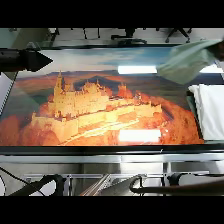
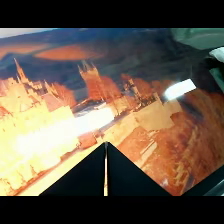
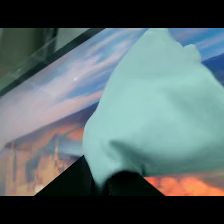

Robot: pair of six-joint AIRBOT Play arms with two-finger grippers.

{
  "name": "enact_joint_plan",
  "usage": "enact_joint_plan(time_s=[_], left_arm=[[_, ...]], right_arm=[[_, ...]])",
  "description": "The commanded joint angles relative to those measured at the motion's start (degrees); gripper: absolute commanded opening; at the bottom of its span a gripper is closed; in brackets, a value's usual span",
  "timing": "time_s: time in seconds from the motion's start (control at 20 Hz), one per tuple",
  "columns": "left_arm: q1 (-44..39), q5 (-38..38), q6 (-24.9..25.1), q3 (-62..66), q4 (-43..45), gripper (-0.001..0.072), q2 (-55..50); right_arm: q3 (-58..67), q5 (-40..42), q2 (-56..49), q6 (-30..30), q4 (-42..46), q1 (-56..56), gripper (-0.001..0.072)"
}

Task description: Fold the shirts.

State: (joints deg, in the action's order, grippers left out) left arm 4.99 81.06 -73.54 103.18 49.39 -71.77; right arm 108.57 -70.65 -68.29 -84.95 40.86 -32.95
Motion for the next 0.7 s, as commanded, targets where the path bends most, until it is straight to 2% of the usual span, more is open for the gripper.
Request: enact_joint_plan(time_s=[0.0,0.2,0.3,0.45,0.65], left_arm=[[0.0,1.7,0.0,0.0,0.0,0.0013,0.0],[0.0,3.7,0.0,0.0,0.0,0.0013,0.0],[0.0,4.5,0.0,0.0,0.0,0.0013,0.0],[0.0,5.2,0.0,-0.1,0.0,0.0012,0.0],[0.0,5.2,0.0,-0.1,0.0,0.0013,0.0]], right_arm=[[0.2,-8.2,3.8,-8.8,11.5,-11.5,0.0019],[-0.2,-23.7,4.2,-9.4,29.7,-12.8,0.0019],[-1.7,-28.5,4.2,-9.4,35.1,-12.8,0.0019],[-7.1,-32.3,4.2,-9.4,40.4,-12.8,0.0019],[-16.3,-31.1,4.3,-9.4,44.8,-12.8,0.0020]])
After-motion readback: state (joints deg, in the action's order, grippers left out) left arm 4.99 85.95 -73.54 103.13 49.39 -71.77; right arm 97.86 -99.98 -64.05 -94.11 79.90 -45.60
